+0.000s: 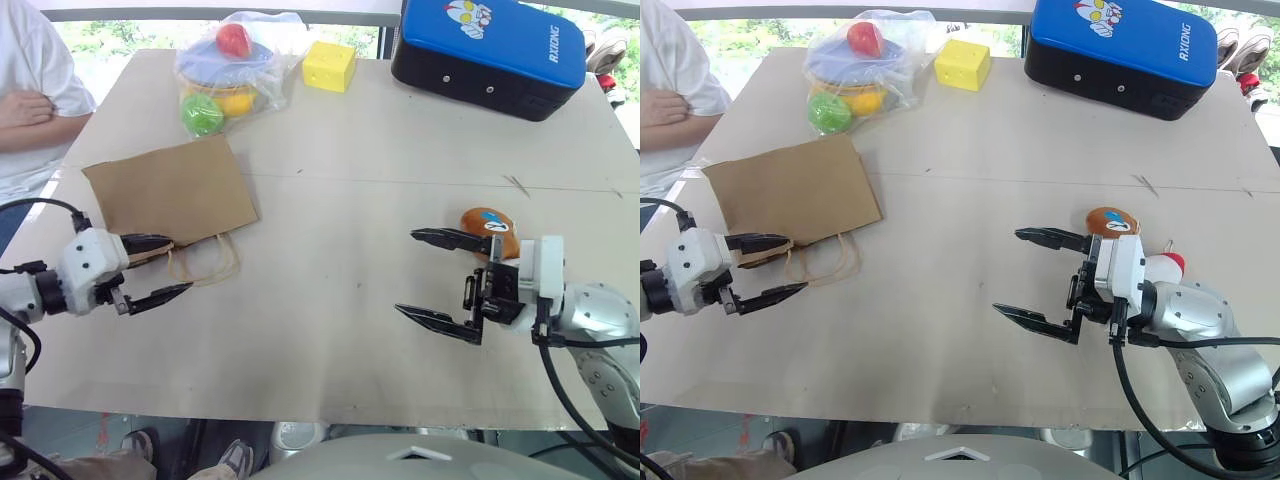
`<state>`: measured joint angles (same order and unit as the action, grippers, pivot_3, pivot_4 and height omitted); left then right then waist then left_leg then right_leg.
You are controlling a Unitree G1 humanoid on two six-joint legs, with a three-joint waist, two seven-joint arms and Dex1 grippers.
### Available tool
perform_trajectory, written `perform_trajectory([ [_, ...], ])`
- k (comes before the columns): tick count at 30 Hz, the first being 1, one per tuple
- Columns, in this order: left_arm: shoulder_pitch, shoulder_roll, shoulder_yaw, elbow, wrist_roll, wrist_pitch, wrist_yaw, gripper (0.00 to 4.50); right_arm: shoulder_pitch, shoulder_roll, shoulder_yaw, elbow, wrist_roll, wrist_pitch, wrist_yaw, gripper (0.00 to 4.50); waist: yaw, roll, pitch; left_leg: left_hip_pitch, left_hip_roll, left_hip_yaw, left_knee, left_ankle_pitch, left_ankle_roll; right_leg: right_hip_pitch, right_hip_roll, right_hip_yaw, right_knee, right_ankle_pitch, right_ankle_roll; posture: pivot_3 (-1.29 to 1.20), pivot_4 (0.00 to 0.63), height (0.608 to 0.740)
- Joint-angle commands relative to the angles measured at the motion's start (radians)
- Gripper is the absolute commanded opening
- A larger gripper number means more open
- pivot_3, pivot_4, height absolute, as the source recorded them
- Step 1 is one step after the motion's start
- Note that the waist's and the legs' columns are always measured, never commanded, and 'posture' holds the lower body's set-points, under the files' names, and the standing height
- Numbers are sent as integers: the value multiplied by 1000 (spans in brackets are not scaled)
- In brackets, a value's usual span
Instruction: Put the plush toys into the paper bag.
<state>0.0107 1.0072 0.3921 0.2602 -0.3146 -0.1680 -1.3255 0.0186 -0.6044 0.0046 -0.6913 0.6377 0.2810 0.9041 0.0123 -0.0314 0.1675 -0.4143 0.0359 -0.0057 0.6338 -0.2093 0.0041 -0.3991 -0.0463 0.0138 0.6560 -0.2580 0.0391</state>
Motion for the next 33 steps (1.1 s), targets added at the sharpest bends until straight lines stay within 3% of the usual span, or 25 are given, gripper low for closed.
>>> perform_trajectory([
  [1,-20,22,-6,2,4,-29,-5,3141,-5,-29,0,-33,-6,5,5,4500,0,0,0,0,0,0,0,0,0,0,0,0,0,0,0,0,150,740],
  [6,-23,26,-6,-8,-26,-5,-25,834,11,-57,-9,-40,-1,17,7,4500,-2,0,0,0,0,0,0,0,0,0,1,0,1,0,0,0,150,740],
  [7,-24,26,-1,-15,-40,16,-28,706,14,-60,-11,-41,0,19,8,4500,-2,0,0,0,0,0,0,0,0,0,1,0,1,0,0,0,150,740],
  [8,-25,26,3,-27,-59,47,-31,99,16,-62,-10,-40,0,20,7,4500,-2,0,0,0,0,0,0,0,0,0,1,0,1,0,0,0,150,740],
  [15,-66,-11,29,-318,-347,541,109,28,6,-26,9,-38,-70,23,-94,4500,0,-1,0,0,0,-1,1,0,0,0,1,0,2,0,1,0,150,740],
  [18,-132,-77,-7,-518,-539,747,263,28,-33,-30,52,-54,-111,173,-218,4500,-1,-1,0,0,0,0,2,0,0,0,1,0,2,2,4,0,150,740],
  [20,-173,-132,-57,-609,-598,812,338,28,-80,-21,46,-63,-46,288,-280,4500,-1,-1,0,0,0,-1,3,0,0,0,1,0,3,2,4,0,150,740],
  [21,-187,-167,-84,-635,-603,824,369,3,-109,0,20,-42,41,361,-318,4254,-2,-1,-1,0,0,-1,3,0,0,0,1,1,4,2,4,0,150,740],
  [23,-200,-228,-129,-660,-609,838,410,0,-159,9,14,-23,63,396,-324,3745,-9,-1,-1,1,0,0,3,0,0,0,2,2,5,2,4,0,150,740],
  [25,-213,-290,-169,-659,-599,830,433,0,-219,18,31,8,42,420,-342,2911,-18,-1,0,1,0,-1,3,0,0,0,4,3,5,2,4,0,150,740],
  [26,-223,-318,-186,-654,-596,827,442,0,-249,20,49,24,37,436,-343,2147,-23,-1,0,1,0,-2,3,0,0,0,5,3,5,2,4,0,150,740],
  [27,-231,-338,-200,-652,-593,825,446,0,-276,19,71,38,27,450,-338,1672,-25,-1,0,1,0,-2,4,0,0,0,7,3,5,3,4,0,150,740],
  [28,-242,-355,-211,-650,-598,828,450,0,-303,16,104,55,8,454,-322,1493,-25,-1,0,1,0,-2,4,0,0,0,8,3,5,3,4,0,150,740],
  [30,-259,-371,-224,-649,-608,839,449,0,-351,29,168,99,-29,443,-293,386,-26,-1,0,1,1,-2,4,0,0,0,10,3,5,3,3,0,150,740],
  [31,-267,-374,-226,-648,-613,845,445,0,-372,49,193,128,-44,430,-284,51,-28,-1,-1,1,1,-3,4,0,0,0,11,3,5,3,2,0,150,740],
  [33,-277,-373,-225,-640,-620,850,432,0,-417,107,243,214,-75,396,-263,51,-31,-1,0,1,1,-3,4,0,0,0,12,4,6,3,2,0,150,740],
])
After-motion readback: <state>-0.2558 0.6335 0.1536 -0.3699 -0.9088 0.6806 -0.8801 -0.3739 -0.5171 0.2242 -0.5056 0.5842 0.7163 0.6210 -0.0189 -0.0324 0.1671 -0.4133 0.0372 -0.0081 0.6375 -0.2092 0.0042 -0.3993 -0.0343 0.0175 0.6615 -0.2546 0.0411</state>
